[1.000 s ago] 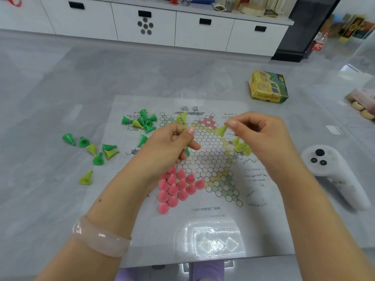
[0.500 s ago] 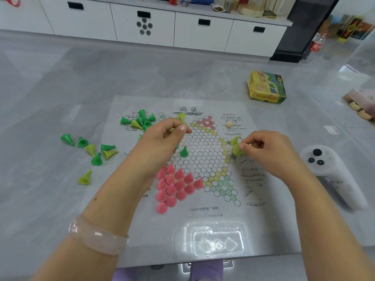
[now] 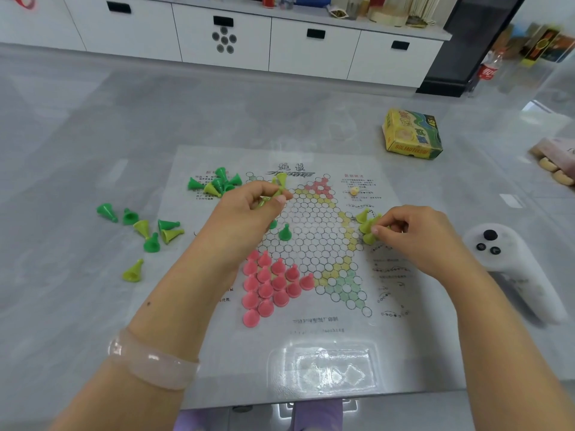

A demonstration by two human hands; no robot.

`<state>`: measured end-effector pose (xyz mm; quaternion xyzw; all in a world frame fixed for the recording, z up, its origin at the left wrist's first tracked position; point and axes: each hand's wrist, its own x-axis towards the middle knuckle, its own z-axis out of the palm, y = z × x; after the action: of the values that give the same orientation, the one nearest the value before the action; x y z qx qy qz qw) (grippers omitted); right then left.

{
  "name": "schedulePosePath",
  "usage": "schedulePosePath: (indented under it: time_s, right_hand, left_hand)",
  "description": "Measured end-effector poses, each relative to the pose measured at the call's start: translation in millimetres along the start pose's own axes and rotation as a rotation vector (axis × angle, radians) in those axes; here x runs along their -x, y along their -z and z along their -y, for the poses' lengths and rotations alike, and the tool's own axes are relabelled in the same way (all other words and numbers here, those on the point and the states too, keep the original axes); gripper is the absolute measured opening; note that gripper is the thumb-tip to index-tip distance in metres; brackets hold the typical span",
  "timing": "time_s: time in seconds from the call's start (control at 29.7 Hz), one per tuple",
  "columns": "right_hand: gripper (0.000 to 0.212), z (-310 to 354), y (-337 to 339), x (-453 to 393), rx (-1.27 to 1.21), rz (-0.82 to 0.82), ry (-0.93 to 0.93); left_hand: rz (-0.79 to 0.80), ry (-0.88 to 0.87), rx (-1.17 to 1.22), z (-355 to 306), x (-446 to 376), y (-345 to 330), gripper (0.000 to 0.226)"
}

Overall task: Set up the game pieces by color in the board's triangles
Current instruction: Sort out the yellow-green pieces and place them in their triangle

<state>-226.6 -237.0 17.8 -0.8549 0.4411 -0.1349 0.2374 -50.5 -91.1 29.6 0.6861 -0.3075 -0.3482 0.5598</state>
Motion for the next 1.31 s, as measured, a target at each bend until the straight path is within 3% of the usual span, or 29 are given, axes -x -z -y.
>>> schedulePosePath:
  time_s: [0.3,0.5,0.74,1.31]
  right_hand:
    - [0.011,-1,1,1,0.001,-0.004,0.001]
    - [0.010,4,6,2,-0.082,-0.094,0.025]
    - [0.006,-1,2,1,0.008,-0.010,0.027]
    - [0.010,-6,0,-1,0.015,-0.027,0.042]
  left_hand:
    - [-0.018,0.011,0.011,1,-2,2,0.017]
    - [-0.005,0.004,0.014,0,-1,0,0.016]
    - [-0.010,0.003,0.000,1,-1,2,0.017]
    - [-0.019,0.002,0.003,-1,-1,2,0.018]
